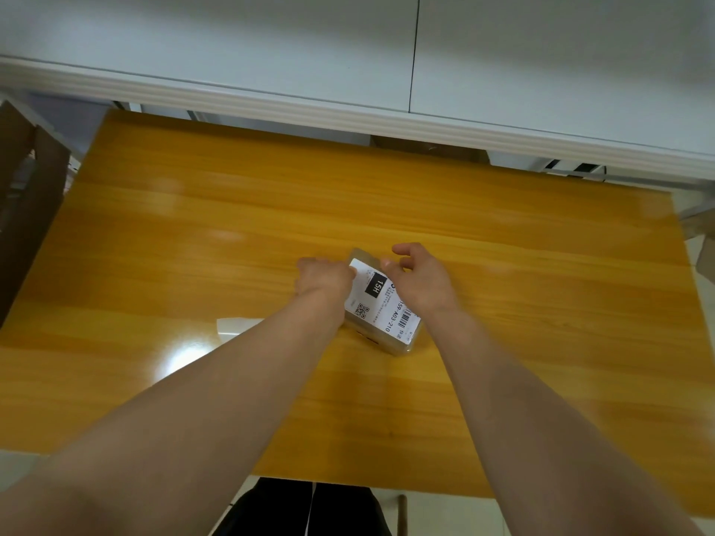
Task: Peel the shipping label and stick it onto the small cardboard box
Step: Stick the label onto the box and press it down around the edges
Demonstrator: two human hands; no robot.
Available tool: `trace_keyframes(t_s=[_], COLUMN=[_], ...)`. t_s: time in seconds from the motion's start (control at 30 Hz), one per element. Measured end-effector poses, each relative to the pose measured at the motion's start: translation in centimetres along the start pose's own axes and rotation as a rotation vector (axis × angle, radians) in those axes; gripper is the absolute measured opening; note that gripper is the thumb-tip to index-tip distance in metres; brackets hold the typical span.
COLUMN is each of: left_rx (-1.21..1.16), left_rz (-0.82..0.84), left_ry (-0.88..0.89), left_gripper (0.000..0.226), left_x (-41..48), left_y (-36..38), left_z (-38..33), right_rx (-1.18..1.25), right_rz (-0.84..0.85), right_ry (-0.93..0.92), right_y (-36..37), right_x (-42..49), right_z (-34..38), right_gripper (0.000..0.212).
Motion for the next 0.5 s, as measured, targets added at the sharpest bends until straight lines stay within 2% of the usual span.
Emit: trace_keyframes(t_s=[0.07, 0.13, 0.2, 0.3, 0.4, 0.5], left_rx=[0.175, 0.326, 0.425, 0.471, 0.369, 0.258], left_rz=[0.007, 0.110, 0.226, 0.305, 0.393, 0.409], left_ry=[0.154, 0.336, 0.423, 0.418, 0.334, 0.260], left_gripper=[0.070, 0.085, 0.091, 0.090, 0.076, 0.069], left_x=[0.3, -0.3, -0.8, -1.3, -1.4, -1.0], left_y=[0.0, 0.7, 1.5, 1.8, 1.9, 1.7], left_z=[-1.0, -2.2, -3.0, -3.1, -2.4, -1.6], right_rx=[0.002, 0.007, -0.008, -0.016, -0.010, -0.025], right_rz=[0.032, 0.075, 0.109, 0.128, 0.139, 0.141], right_ry=[0.010, 0.014, 0.007, -0.009, -0.016, -0.027], right_y=[0.2, 0.5, 0.9, 1.3, 1.7, 2.0], right_x=[-0.3, -0.7, -0.8, -0.9, -0.9, -0.5], right_z=[-0.1, -0.1, 0.0, 0.4, 0.6, 0.5], right_gripper=[0.051, 0.059, 0.067, 0.074, 0.075, 0.076])
Point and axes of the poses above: each hand's wrist, its own x-axis towards the middle knuckle, its own y-axis out of the palm, z = x × y, the point moved 7 cm from there along x, towards the middle knuckle, and after that the axes turned 8 degrees about -y, right-handed, at the moved point
